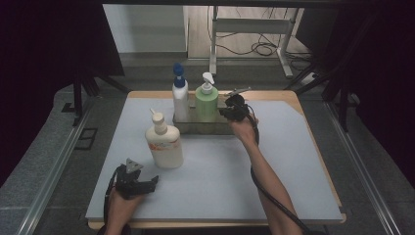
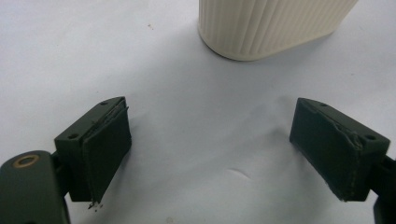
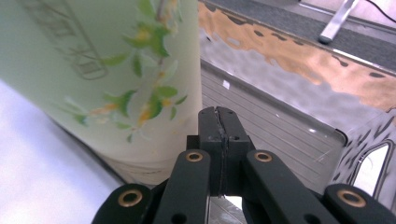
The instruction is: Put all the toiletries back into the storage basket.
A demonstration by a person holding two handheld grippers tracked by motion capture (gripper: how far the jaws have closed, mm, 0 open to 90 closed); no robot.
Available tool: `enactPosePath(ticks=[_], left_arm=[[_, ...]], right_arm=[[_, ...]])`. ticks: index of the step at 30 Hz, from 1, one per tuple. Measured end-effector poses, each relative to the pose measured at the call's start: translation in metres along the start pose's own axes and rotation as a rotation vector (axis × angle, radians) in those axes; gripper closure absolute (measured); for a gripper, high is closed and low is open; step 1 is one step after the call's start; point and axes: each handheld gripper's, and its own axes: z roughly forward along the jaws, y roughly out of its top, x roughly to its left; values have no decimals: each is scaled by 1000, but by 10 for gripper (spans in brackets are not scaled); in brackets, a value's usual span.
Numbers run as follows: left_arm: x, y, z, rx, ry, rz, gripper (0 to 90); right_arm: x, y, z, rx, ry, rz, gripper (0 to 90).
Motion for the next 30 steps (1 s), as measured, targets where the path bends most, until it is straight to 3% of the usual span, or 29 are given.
enactPosePath(ticks=[10,30], left_arm=[[0,0,0,0,0,0,122],[0,0,0,0,0,0,122]], right_arm=[[4,-3,14,41,-13,6,897],[6,-5,18,59,-10,23,896]])
